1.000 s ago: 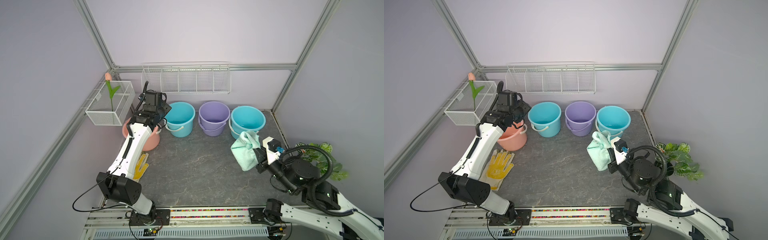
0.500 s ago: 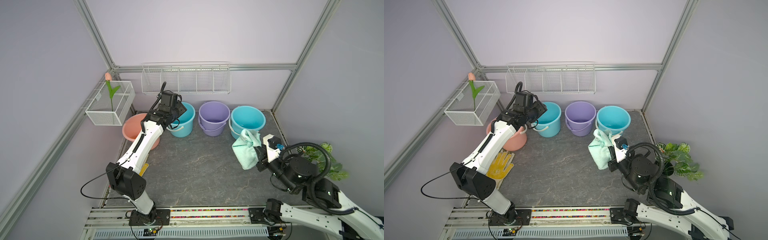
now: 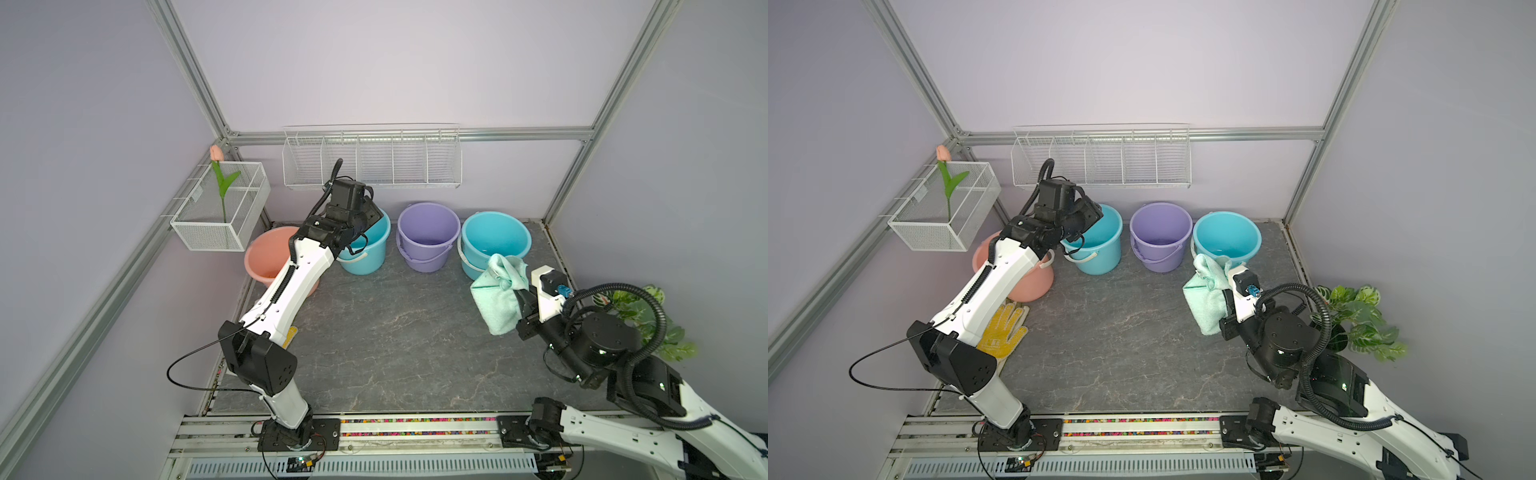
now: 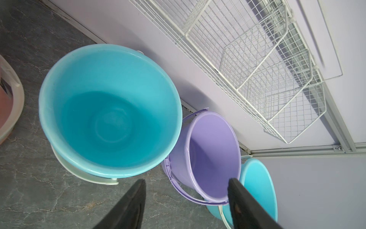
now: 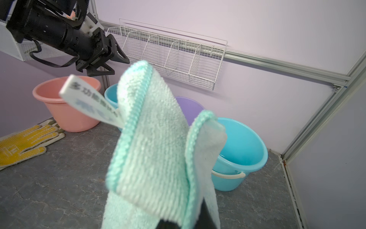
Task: Wipe the inside of the bucket with a cloth
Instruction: Pick up the bucket from the center of the board.
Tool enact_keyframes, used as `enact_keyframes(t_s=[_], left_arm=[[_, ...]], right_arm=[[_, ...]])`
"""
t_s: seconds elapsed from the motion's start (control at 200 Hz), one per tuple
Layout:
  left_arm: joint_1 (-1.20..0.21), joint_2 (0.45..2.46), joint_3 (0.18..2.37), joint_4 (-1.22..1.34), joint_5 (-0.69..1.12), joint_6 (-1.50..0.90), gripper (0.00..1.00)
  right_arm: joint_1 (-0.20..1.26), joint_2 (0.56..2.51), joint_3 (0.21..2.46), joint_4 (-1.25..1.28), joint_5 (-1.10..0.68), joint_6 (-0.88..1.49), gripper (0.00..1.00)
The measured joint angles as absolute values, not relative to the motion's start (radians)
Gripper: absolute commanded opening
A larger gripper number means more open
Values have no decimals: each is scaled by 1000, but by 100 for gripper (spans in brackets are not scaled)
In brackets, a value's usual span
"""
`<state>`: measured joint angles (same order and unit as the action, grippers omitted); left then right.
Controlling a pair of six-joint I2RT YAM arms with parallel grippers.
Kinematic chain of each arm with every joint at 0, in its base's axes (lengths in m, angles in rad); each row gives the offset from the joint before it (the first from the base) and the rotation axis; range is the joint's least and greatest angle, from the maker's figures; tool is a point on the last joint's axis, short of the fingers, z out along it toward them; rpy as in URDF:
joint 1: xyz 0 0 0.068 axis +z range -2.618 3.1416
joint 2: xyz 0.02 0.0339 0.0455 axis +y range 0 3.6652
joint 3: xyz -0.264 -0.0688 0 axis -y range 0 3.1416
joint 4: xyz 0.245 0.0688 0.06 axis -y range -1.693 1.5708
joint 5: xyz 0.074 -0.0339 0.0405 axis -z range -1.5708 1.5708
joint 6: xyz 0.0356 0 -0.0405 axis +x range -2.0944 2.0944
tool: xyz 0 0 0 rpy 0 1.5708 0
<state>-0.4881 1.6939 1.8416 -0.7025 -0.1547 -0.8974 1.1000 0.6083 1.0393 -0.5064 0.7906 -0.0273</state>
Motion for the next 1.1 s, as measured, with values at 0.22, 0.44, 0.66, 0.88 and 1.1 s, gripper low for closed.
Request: enact_keyframes(t_s=[0.22,0.44,0.66,0.88,1.1], left_arm=[[-529,1730,1872,-722,-164,-935,68],[-559,1737,1876,-740,-179,-985,68],[-568,1737,1871,-744,-188,-1034,68],[-623,1758,1885,-776,-231,-1102,68],[-632,1922,2001,-813,-239,-1153,68]], right_arm=[[1076,644,1062,-517,834,-29,7],[995,716,1093,-537,826,-30,7],[883,794,1161,-571,781,-32,7],[841,764,1182,-572,754,-50,7],[834,754,1196,-570,739,-64,7]])
